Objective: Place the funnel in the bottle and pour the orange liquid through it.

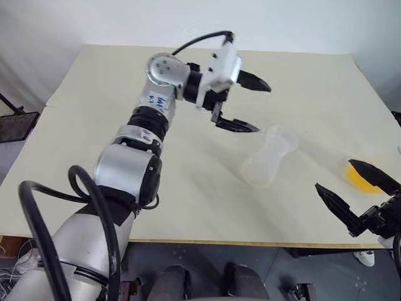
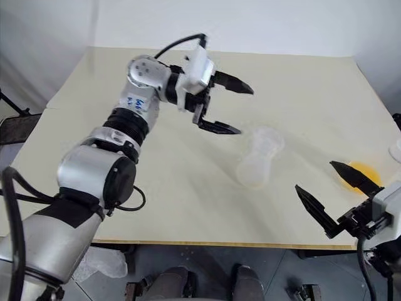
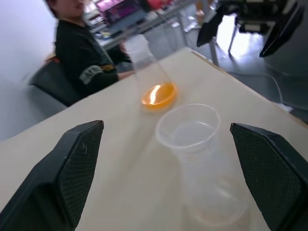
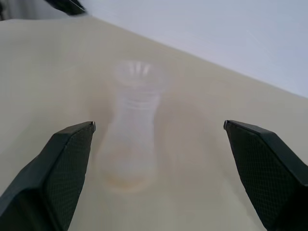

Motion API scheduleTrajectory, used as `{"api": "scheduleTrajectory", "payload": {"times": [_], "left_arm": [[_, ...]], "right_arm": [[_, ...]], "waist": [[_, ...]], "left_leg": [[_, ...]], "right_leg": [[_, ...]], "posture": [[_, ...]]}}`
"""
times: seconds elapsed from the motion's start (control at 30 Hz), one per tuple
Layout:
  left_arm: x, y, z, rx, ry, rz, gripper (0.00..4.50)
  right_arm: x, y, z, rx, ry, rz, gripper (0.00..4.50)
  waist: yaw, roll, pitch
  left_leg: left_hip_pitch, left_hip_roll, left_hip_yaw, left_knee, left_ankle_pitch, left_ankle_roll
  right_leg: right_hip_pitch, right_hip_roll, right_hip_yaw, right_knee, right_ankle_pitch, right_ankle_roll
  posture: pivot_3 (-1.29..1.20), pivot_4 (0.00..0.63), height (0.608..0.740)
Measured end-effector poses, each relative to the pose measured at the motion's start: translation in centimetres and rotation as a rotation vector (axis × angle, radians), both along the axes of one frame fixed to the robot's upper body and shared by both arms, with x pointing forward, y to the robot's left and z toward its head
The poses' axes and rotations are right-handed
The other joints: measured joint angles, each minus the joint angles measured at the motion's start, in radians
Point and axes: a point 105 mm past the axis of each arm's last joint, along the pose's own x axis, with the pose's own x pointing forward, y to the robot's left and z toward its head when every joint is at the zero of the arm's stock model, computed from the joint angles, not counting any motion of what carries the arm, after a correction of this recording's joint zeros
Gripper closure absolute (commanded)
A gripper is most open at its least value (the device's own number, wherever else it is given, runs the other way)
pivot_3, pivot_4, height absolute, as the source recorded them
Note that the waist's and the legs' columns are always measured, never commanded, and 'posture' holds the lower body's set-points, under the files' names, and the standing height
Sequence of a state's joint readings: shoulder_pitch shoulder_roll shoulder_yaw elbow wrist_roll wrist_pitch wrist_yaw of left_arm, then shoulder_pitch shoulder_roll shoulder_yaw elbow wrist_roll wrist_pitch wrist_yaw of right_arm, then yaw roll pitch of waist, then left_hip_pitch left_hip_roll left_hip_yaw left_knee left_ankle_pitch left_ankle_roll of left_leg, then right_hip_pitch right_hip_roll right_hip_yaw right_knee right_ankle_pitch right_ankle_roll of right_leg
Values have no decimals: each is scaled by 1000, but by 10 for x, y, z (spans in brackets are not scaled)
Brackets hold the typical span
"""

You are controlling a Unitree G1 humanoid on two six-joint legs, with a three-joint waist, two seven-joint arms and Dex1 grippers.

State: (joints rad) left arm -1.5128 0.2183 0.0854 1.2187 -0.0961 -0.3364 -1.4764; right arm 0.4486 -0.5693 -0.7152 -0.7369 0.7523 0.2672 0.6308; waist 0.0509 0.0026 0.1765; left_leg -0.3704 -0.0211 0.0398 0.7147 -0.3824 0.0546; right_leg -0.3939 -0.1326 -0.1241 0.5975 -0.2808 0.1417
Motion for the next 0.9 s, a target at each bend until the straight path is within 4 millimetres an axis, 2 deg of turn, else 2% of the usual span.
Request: {"api": "scheduleTrajectory", "payload": {"times": [0.1,0.23,0.3,0.43,0.53,0.6,0.73,0.9], "left_arm": [[8,24,-10,-51,58,61,18],[14,63,-52,-66,175,164,18],[11,70,-71,-53,226,180,18],[-5,80,-97,-59,283,173,18],[-19,87,-125,-26,327,174,18],[-25,89,-134,-17,351,173,18],[-32,84,-132,-15,332,143,18],[-35,77,-129,-43,320,140,18]], "right_arm": [[4,-7,-1,9,-7,-75,0],[12,-15,-6,50,1,-193,0],[15,-19,-7,60,-1,-241,0],[20,-23,-10,87,-11,-330,0],[15,-27,-16,96,10,-404,0],[10,-27,-19,105,20,-431,0],[-4,-25,-25,132,41,-484,0],[-33,-24,-43,172,126,-578,0]], "waist": [[0,0,0],[-4,1,-1],[1,1,-1],[-1,2,-1],[-2,3,-2],[1,3,-2],[3,4,-3],[-5,6,-3]], "left_leg": [[0,0,0,0,0,0],[1,0,-1,0,0,0],[0,0,-2,2,0,0],[1,0,-2,2,0,0],[1,0,-2,2,0,-1],[1,-1,-2,2,0,0],[2,-1,-2,2,0,-1],[3,-1,-1,1,0,-1]], "right_leg": [[0,0,0,1,0,0],[-1,0,1,4,0,0],[-1,-1,2,4,0,0],[-1,-1,4,6,0,0],[-1,-1,4,7,0,0],[-1,-1,4,7,0,0],[0,-1,5,7,0,0],[-1,0,6,7,0,0]], "posture": [[0,150,740],[0,150,740],[0,150,740],[0,150,740],[0,150,740],[0,150,740],[0,150,740],[0,150,740]]}}
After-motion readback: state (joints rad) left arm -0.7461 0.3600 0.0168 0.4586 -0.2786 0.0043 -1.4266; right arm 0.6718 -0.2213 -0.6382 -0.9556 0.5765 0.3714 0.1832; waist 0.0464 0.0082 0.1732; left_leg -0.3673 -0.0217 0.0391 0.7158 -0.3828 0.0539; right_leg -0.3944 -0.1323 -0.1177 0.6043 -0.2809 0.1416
